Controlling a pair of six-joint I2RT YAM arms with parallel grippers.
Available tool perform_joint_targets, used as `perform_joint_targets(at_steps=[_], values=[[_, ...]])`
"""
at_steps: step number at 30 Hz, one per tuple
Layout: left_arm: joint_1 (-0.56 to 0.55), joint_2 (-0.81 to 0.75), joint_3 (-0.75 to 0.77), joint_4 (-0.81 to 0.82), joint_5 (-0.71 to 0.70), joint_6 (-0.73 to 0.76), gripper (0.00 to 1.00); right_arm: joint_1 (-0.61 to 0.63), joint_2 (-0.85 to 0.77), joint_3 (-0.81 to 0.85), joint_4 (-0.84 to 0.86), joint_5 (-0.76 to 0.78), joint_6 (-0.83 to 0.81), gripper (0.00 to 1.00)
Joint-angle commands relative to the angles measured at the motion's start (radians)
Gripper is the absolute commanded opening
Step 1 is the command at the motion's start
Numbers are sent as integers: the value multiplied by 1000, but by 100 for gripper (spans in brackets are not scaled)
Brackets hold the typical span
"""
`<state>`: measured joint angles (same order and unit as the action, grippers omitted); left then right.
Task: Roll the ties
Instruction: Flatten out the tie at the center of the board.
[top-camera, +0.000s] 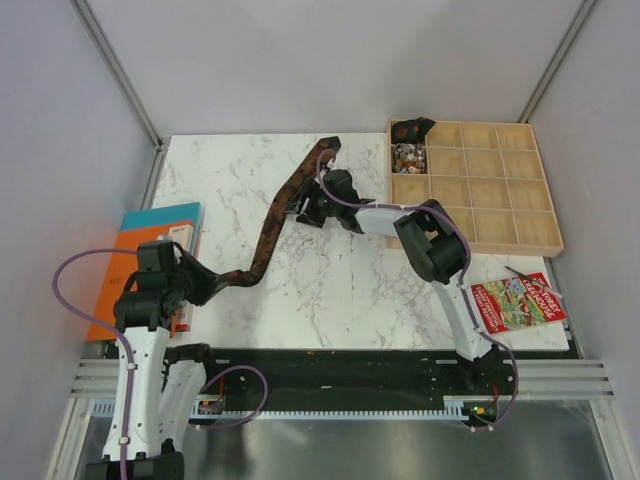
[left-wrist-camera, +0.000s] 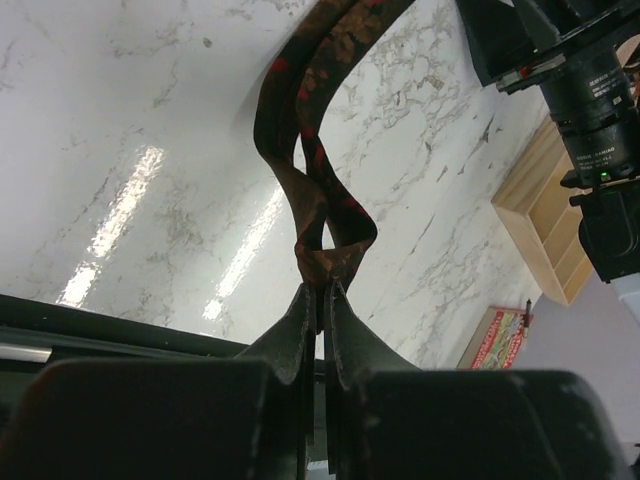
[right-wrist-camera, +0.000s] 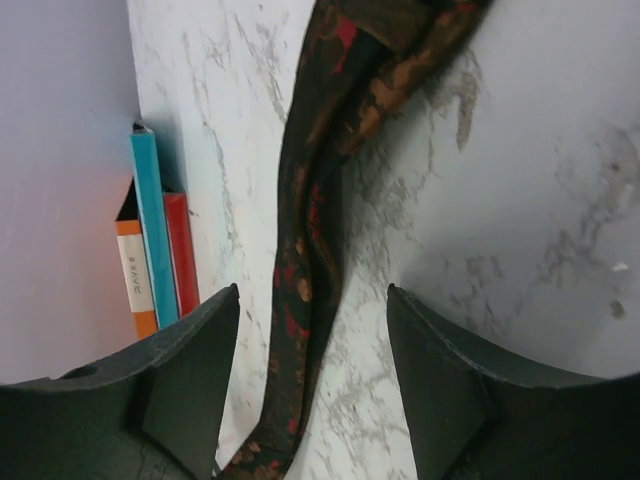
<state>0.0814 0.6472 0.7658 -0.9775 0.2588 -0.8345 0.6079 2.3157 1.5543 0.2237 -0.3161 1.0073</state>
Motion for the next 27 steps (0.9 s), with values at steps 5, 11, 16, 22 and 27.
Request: perform_joint_targets(at_steps=[5,11,16,22,27], values=[[12,6,63,-41,-70,94,4,13,183,138,49,94,132,61],[32,19,75,-44,-69,130,4,13,270,257,16,175,151,34],[35,16,24,-4,-30,138,2,-25,226,205,20,265,145,13],[35,11,-95,101,62,112,2,-137,82,40,46,345,100,8],[31,54,-167,214,195,101,2,-207,-34,-37,28,382,27,7]])
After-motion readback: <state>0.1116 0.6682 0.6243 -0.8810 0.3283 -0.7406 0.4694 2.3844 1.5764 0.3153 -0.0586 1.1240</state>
